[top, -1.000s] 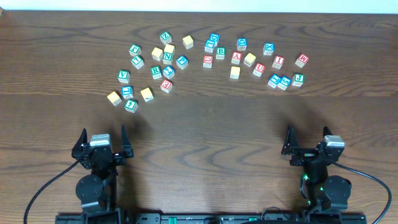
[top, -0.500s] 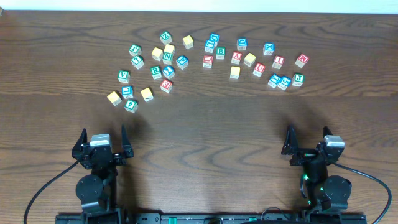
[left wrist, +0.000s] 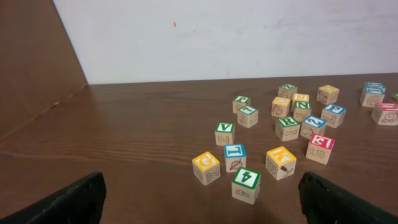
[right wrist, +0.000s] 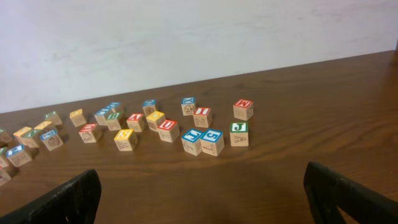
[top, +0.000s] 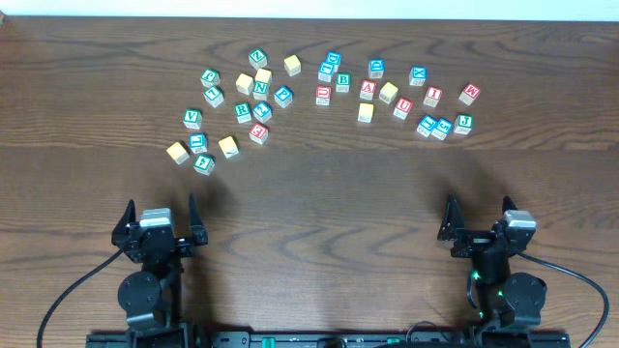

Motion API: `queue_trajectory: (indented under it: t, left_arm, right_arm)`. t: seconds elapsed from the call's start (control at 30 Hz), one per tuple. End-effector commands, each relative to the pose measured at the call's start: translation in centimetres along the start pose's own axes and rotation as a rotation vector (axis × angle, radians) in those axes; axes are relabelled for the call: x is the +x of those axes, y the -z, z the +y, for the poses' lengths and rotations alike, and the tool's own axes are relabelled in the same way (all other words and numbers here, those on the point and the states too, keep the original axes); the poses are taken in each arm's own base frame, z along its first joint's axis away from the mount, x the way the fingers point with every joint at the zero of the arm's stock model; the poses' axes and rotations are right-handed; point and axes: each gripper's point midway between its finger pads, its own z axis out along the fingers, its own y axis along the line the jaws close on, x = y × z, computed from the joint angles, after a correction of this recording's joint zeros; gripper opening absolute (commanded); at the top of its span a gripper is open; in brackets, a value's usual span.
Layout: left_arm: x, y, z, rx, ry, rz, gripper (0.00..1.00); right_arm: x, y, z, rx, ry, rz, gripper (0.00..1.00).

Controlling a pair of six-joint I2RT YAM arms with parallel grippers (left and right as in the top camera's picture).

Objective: Spell out AI2

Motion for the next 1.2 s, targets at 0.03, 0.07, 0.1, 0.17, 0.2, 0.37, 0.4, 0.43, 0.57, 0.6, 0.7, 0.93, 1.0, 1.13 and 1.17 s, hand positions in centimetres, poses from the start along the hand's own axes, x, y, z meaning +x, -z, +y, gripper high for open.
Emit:
queue_trajectory:
  t: [0.03, 0.07, 0.1, 0.17, 0.2, 0.37, 0.4, 0.43, 0.57, 0.6, 0.7, 0.93, 1.0, 1.13, 1.17]
  left_arm:
    - [1.4, 0.0, -0.4, 0.019, -0.012, 0.047, 0.98]
    - [1.4, 0.0, -0.4, 0.019, -0.011, 0.047, 0.98]
    - [1.4, 0.0, -0.4, 0.019, -0.011, 0.047, 0.98]
    - [1.4, 0.0, -0.4, 0.019, -0.011, 0.047, 0.98]
    - [1.4, 0.0, -0.4, 0.019, -0.012, 0.047, 0.98]
    - [1.4, 0.0, -0.4, 0.019, -0.011, 0.047, 0.98]
    - [1.4, 0.0, -0.4, 0.02, -0.011, 0.047, 0.98]
    - [1.4, 0.0, -0.5, 0.022, -0.011, 0.047, 0.98]
    - [1.4, 0.0, -0.5, 0.023, -0.011, 0.047, 0.98]
    - [1.4, 0.0, -0.5, 0.023, -0.011, 0.047, 0.98]
    - [1.4, 0.0, -0.5, 0.023, -0.011, 0.047, 0.98]
    - [0.9, 0.0, -0.4, 0.022, -0.011, 0.038, 0.98]
    - [0.5, 0.1, -0.4, 0.021, -0.012, 0.028, 0.98]
    - [-0.8, 0.3, -0.3, 0.02, -0.012, 0.013, 0.98]
    - [-1.1, 0.3, -0.3, 0.02, -0.012, 0.013, 0.98]
  right_arm:
    - [0.0, 0.0, 0.0, -0.002, 0.011, -0.001, 0.99]
    - [0.0, 0.0, 0.0, -0.002, 0.011, -0.001, 0.99]
    - [0.0, 0.0, 0.0, -0.001, 0.011, -0.001, 0.99]
    - [0.0, 0.0, 0.0, -0.002, 0.011, -0.001, 0.99]
    - [0.0, 0.0, 0.0, -0.002, 0.011, -0.001, 0.99]
    - [0.0, 0.0, 0.0, -0.002, 0.011, -0.001, 0.99]
    - [0.0, 0.0, 0.0, -0.002, 0.011, -0.001, 0.99]
    - [0.0, 0.0, 0.0, -0.002, 0.011, -0.001, 0.99]
    - [0.0, 0.0, 0.0, -0.002, 0.011, -0.001, 0.99]
    - [0.0, 0.0, 0.0, -0.002, 0.011, -0.001, 0.99]
    - [0.0, 0.0, 0.0, -0.002, 0.011, -0.001, 0.99]
    - [0.0, 0.0, 0.0, -0.002, 0.011, -0.001, 0.99]
    - [0.0, 0.0, 0.0, -0.002, 0.011, -0.001, 0.99]
    - [0.0, 0.0, 0.0, -0.001, 0.011, -0.001, 0.99]
    - [0.0, 0.0, 0.0, -0.002, 0.011, -0.001, 0.99]
